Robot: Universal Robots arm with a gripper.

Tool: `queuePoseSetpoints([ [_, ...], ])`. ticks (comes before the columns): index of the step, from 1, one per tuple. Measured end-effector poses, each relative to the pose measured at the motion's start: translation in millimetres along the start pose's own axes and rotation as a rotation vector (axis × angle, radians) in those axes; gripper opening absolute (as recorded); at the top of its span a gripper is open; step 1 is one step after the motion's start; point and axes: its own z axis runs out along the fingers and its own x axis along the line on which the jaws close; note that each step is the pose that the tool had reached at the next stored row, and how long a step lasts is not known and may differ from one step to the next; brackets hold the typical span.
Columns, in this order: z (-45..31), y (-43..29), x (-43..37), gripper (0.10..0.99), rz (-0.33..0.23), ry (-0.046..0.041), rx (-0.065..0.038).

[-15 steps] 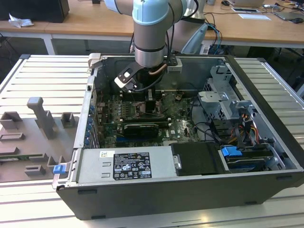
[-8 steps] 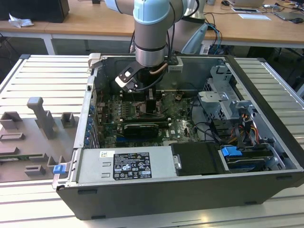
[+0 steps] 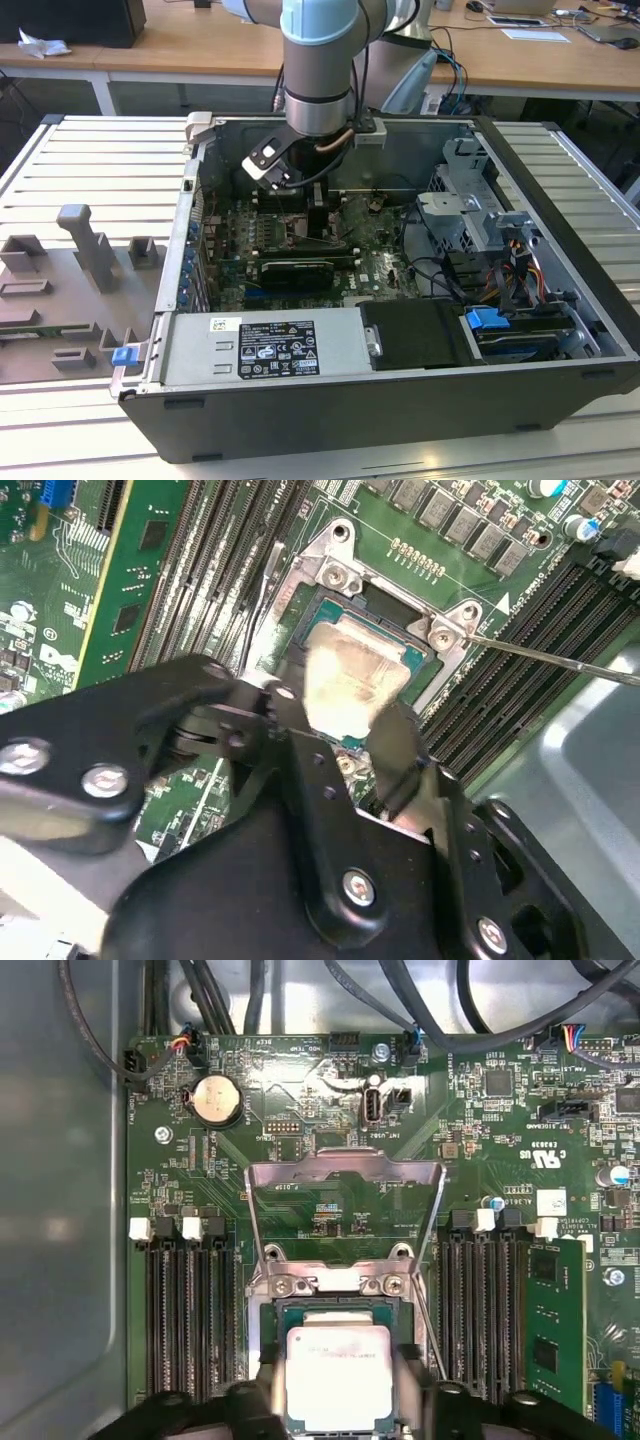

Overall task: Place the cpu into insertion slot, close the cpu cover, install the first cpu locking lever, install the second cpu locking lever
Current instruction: 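Place the cpu into insertion slot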

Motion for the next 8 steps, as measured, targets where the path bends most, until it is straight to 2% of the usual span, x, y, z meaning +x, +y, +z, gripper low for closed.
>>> queuePoseSetpoints([
  [1, -0.4, 0.0, 0.0, 0.463, 0.0, 0.0, 0.0],
  [3, -1.9, 0.1, 0.0, 0.341, 0.0, 0.0, 0.0],
  [4, -2.3, 0.1, 0.0, 0.224, 0.0, 0.0, 0.0],
  [5, -2.6, 0.1, 0.0, 0.224, 0.0, 0.0001, 0.0],
  [6, -2.8, 0.1, 0.0, 0.106, 0.0, 0.0002, 0.0],
  [8, -3.3, 0.1, 0.0, 0.106, 0.0, 0.0, 0.0],
])
